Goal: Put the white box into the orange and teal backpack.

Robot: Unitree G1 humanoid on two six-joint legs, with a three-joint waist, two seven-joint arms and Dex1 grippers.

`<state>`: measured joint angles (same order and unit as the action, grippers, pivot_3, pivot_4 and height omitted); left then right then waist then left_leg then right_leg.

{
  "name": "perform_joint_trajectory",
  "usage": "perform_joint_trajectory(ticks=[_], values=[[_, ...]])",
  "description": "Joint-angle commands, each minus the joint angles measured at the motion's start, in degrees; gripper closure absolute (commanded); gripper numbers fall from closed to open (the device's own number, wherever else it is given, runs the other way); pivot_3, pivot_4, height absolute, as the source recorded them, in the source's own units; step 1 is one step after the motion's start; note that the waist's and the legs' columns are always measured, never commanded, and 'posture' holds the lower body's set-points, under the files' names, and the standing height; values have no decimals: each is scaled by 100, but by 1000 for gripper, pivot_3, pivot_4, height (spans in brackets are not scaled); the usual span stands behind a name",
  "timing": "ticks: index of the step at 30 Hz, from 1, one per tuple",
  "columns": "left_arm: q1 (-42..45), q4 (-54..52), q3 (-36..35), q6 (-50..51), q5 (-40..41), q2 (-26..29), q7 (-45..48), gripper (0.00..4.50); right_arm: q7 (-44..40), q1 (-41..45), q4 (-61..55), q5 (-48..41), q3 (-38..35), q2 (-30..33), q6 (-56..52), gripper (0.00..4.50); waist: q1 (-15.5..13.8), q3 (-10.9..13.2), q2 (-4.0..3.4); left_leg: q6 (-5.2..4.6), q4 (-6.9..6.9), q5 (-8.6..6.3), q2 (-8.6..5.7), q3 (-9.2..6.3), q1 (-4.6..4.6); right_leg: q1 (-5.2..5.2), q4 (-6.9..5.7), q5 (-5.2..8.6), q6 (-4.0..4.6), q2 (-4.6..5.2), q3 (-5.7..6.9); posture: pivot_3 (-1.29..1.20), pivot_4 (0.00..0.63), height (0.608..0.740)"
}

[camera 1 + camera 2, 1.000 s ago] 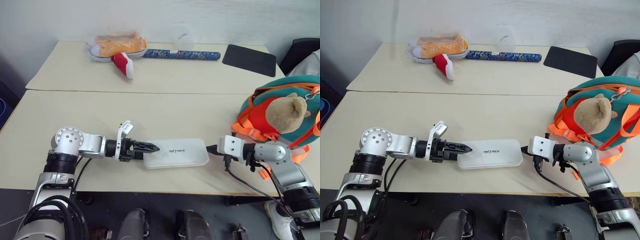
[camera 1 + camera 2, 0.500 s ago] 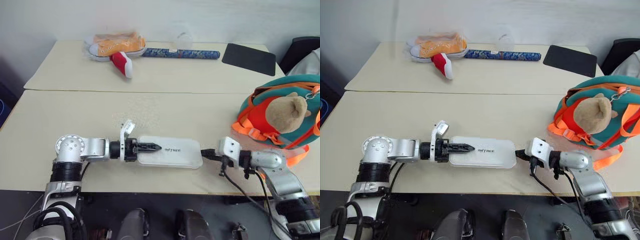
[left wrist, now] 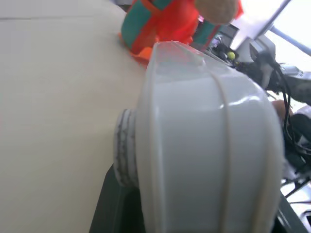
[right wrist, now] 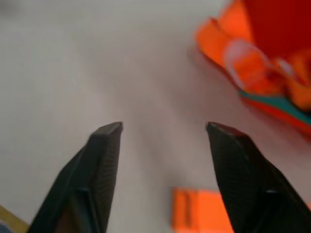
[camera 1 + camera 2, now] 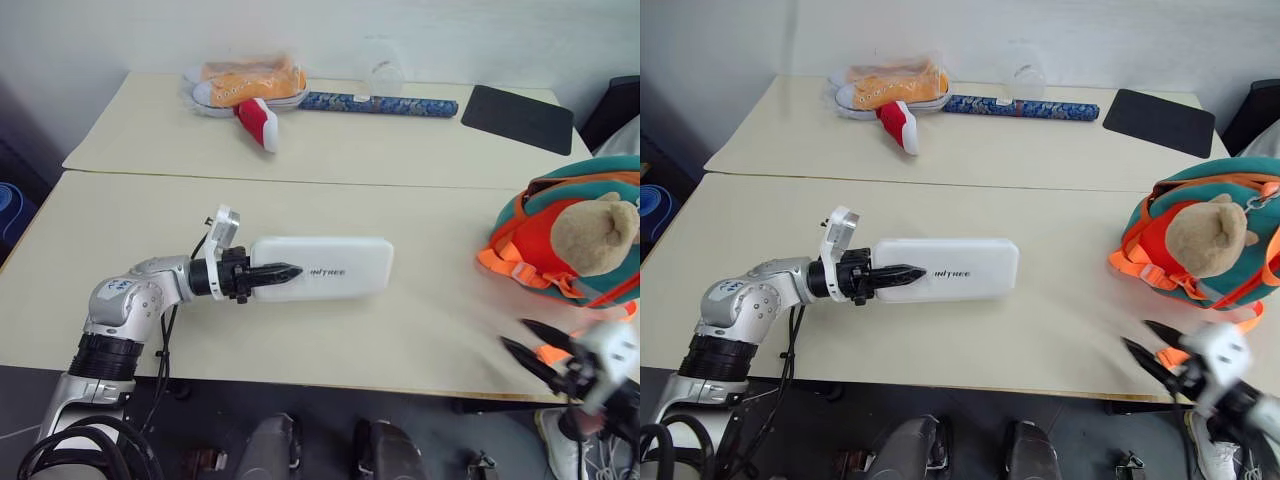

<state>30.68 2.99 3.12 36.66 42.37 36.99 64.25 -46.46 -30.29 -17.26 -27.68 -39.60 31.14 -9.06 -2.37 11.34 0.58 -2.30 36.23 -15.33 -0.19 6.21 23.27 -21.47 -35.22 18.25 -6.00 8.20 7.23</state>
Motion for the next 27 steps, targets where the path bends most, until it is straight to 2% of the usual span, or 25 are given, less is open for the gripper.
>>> perform_joint_trajectory(ticks=[1, 3, 5, 8, 14, 18, 23, 27], values=[[-76, -322, -205, -710, -55, -176, 516, 3295, 506, 42, 237, -368, -890, -157, 81, 690, 71, 0, 0, -3, 0, 0, 0, 4, -2, 0, 1, 0, -1, 0, -3, 0, 150, 740], [-155, -367, -160, -808, -138, -200, 629, 3295, 628, 183, 394, -532, -1121, -120, 60, 43, 132, 0, -4, -12, 0, 1, 1, 14, -7, 0, -2, -3, -6, -1, -12, 0, 150, 740], [-145, -347, -128, -888, -241, -240, 681, 3295, 593, 347, 566, -546, -1151, 65, 46, 43, 169, 1, -6, -16, -1, 1, 3, 23, -19, 0, -12, -3, -6, -3, -25, 0, 150, 740], [-90, -263, -173, -897, -288, -338, 671, 3295, 487, 1037, 1034, -534, -905, 555, -15, 43, 210, 2, -8, -23, 3, 11, 6, 25, -23, -4, -26, -4, -5, -5, -29, 0, 150, 740], [-186, -380, -225, -748, -320, -360, 630, 3295, 42, 2712, 2094, -587, -27, 1326, -412, 43, 242, 7, -16, -62, 7, 29, 5, 31, -23, -8, -32, -8, -7, 0, -34, 0, 150, 740], [-212, -456, -453, -314, -135, -332, 353, 3295, -350, 3521, 2330, -687, 574, 1479, -739, 925, 230, 10, -22, -69, 17, 35, 3, 31, -13, -8, -34, -9, -7, -1, -29, 0, 150, 740], [-257, -507, -922, 94, 65, -278, -17, 3295, -443, 4088, 1841, -911, 1145, 1301, -1159, 2664, 240, 10, -22, -79, 44, 31, 3, 29, -8, -3, -40, -11, -11, 5, -26, 0, 150, 740], [-177, -57, -1124, -228, -325, -72, -148, 3295, -187, 4483, 1226, -915, 1802, 805, -1282, 4046, 277, 10, -22, -71, 44, 27, 8, 28, -9, -5, -43, -11, -11, 0, -27, 0, 150, 740]])
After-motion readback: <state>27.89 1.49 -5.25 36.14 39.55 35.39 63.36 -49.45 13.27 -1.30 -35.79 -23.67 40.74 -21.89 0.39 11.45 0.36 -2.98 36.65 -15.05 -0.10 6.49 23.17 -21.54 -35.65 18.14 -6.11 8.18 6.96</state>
